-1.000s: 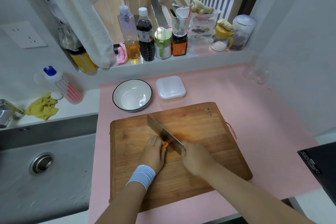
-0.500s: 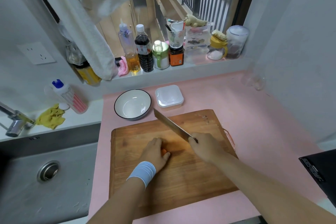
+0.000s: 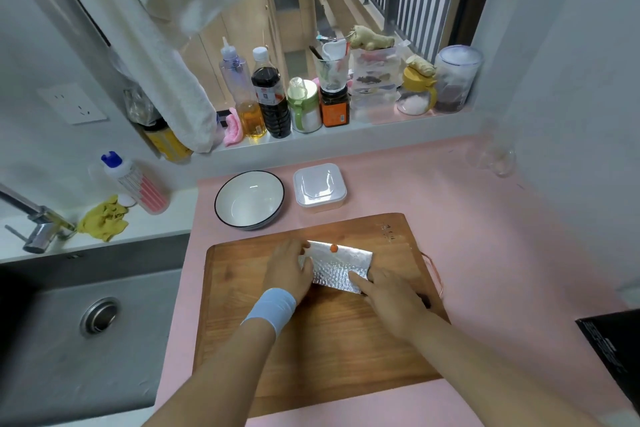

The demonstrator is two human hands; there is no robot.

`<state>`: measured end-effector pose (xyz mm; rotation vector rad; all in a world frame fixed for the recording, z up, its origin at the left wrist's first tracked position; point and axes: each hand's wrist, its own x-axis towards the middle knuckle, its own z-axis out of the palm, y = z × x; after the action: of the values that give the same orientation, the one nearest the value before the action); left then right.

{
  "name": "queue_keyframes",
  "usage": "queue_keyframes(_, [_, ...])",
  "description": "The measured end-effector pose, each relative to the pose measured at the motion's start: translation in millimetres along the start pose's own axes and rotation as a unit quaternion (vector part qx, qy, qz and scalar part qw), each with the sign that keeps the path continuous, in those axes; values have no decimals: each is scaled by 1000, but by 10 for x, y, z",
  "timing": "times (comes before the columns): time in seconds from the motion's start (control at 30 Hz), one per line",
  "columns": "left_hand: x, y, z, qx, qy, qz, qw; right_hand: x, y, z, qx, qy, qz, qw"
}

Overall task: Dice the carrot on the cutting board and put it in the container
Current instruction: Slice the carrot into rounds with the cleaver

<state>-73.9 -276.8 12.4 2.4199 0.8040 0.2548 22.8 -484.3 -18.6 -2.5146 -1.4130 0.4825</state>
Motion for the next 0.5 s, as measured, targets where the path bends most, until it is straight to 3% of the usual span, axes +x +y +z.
queue_keyframes(0.13, [204, 218, 173, 87, -119, 29, 989, 49, 81, 12, -14, -13, -3, 1000])
queue_keyframes(0.33, [422, 352, 326, 153, -152, 64, 974, 90, 193, -88, -26, -31, -26, 999])
queue_keyframes(0.5, [467, 303, 435, 167, -140, 38, 975, 275, 176, -269, 12, 24, -6, 1000])
